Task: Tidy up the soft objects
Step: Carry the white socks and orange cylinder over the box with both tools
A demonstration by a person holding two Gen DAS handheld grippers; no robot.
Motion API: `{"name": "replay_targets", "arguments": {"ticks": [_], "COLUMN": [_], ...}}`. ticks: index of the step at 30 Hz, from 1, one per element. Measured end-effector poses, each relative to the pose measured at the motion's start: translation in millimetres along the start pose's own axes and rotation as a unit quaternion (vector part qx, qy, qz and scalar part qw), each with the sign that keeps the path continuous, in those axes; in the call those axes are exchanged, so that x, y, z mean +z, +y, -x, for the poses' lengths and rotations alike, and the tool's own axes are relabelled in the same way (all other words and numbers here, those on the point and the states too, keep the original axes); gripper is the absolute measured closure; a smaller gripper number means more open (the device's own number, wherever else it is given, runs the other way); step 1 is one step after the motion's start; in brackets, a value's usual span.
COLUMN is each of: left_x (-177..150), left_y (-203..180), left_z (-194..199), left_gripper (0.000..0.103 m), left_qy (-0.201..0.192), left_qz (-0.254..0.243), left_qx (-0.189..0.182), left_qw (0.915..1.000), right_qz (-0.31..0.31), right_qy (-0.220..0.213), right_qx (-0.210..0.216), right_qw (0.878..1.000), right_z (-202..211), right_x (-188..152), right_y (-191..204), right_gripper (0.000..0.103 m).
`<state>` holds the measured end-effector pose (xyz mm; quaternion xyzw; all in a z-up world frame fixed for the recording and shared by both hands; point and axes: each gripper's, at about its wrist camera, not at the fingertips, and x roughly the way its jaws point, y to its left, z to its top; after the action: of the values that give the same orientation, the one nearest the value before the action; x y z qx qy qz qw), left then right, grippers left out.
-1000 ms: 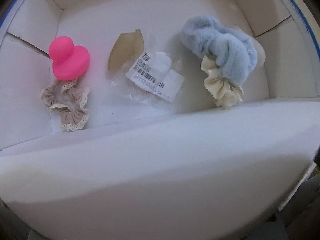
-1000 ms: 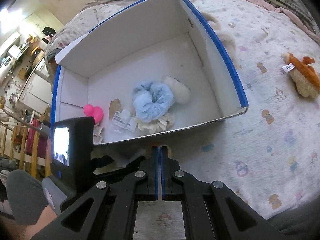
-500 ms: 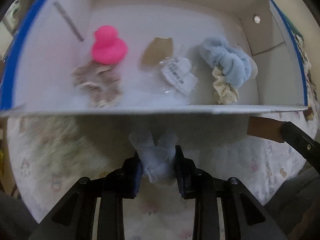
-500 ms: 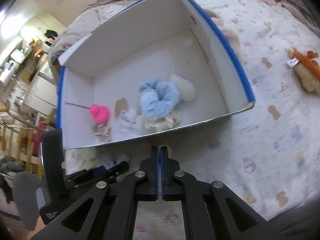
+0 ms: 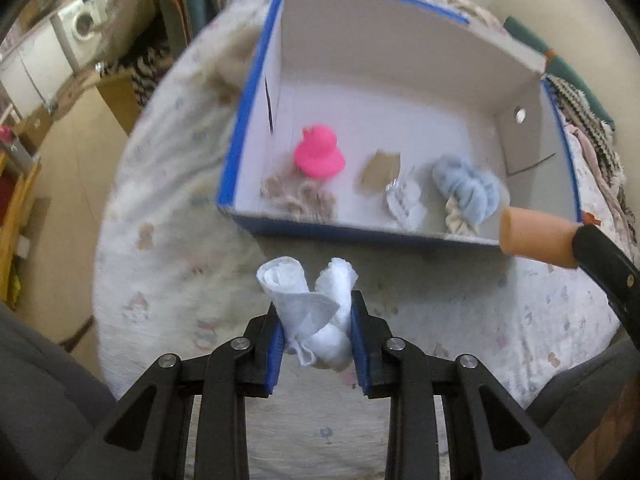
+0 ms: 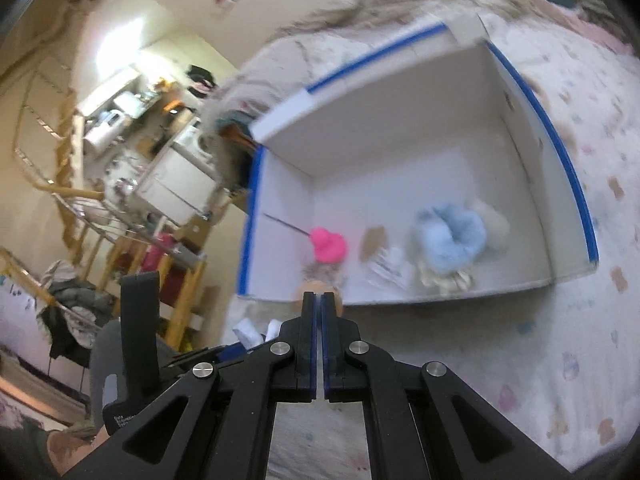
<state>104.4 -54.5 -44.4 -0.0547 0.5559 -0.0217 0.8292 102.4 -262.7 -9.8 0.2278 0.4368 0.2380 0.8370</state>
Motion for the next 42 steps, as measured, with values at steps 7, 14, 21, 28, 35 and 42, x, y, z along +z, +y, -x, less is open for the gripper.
{"name": "replay_targets", "arguments": {"ticks": [7,14,21,28,35,42], "left_x": [34.4,80.4,109.8,119.4,118.7,113.1], "left_y": [-4.2,-9.3,-18.7,-25.3,-30.3,-37.5], "left_z": [22.7,26.0,13.4,-9.5,-30.5,-49.9], "left_gripper": [0.077,0.076,0.076,0.076,0.076,0.076], "left_qy": [-0.056,-0.073,-0.077,-0.073,-0.073,-0.068], "left_qz": [-0.021,-0.027,-0.044,-0.059,-0.072,-0.092], "left_qx": [0.003,0.006,0.018,0.031,0.037,0.030], "left_qw": [0.9982,0.9970,0.9959,0.9951,0.9940,0.9930], "right_qz": [0.026,0.027,0.030,0.022,0.012,0.022], "right_qy": [-0.038,-0.053,-0.049,-0.033,0.002,0.033], "right_qx": [0.002,-0.020,-0.051,-0.068,-0.097,-0.119], "right_qw": [0.999,0.998,0.997,0.997,0.995,0.992], "right_z": [13.3,18.4,8.7,-12.6,-36.3,-54.8], "right_x": [21.1,51.0,79.8,85.7,78.6,68.8], "right_y": [10.1,1.4,-12.8,-28.8,-42.4,-45.3], "right_gripper": [0.099,0.099,0.099,0.099,0.099,0.099]}}
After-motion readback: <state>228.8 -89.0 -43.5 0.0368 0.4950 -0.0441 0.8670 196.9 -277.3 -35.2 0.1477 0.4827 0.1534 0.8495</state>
